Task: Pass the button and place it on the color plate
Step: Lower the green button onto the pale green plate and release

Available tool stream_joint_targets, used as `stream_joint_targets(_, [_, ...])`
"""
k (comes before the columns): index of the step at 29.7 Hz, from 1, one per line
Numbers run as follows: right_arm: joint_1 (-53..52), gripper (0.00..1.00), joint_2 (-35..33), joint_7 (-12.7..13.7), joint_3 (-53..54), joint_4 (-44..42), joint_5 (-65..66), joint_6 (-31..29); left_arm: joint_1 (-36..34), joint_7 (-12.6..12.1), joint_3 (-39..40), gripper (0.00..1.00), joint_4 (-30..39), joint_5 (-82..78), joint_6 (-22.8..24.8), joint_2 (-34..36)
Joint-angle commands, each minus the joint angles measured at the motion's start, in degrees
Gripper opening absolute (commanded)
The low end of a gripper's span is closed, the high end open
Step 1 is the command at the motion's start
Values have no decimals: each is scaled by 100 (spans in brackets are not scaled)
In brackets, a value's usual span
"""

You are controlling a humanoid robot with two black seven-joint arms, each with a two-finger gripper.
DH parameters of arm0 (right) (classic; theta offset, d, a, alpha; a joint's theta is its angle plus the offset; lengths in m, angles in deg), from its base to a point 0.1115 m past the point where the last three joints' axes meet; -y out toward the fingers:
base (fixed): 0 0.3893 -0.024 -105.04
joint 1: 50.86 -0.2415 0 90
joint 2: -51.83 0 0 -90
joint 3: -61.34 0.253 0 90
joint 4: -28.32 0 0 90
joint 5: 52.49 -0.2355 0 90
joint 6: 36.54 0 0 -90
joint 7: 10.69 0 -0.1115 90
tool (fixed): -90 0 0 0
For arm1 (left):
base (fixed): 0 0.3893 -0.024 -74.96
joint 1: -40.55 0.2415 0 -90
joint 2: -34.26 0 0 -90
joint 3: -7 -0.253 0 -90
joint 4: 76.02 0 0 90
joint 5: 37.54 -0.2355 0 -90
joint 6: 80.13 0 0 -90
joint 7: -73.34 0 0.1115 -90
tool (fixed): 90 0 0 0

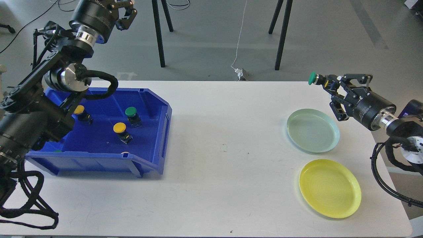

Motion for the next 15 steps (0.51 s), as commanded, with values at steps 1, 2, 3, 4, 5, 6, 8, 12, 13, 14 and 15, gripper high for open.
stream_joint_targets(1, [145,26,108,43,-147,-477,8,33,-14,-326,158,99,-282,628,123,-2])
stream_joint_targets(2, [145,26,204,43,-208,-626,8,33,-14,-326,202,99,-291,655,132,7])
stream_joint_targets(3, [145,26,371,61,-270,-837,8,33,-5,-326,246,99,-291,655,132,7])
stream_joint_targets(4, [136,26,529,70,-305,-1056,8,25,-5,-326,272,99,-291,664,132,16])
stream_joint_targets(5, [128,26,644,87,-323,-1267,8,16,-5,-326,272,99,-291,664,132,16])
stream_joint_targets(6, [128,26,740,96,-340,-1470,8,-2,-5,-326,272,99,-291,664,132,16])
stream_joint_targets(8, [136,26,899,114,-358,-1734,8,-11,-5,-309,264,99,-291,655,132,16])
stream_joint_targets(12, [163,26,1224,114,-367,-2060,8,-81,-5,-274,255,100,-291,637,149,16])
stream_joint_targets(13, [163,26,1268,114,-376,-2113,8,-81,-14,-274,264,100,-291,637,149,16])
stream_joint_targets(14, [154,27,1312,114,-384,-2139,8,-81,-23,-274,255,100,-291,637,149,16])
stream_joint_targets(15, [145,27,1339,114,-385,-2148,8,-81,-23,-274,255,99,-282,637,149,16])
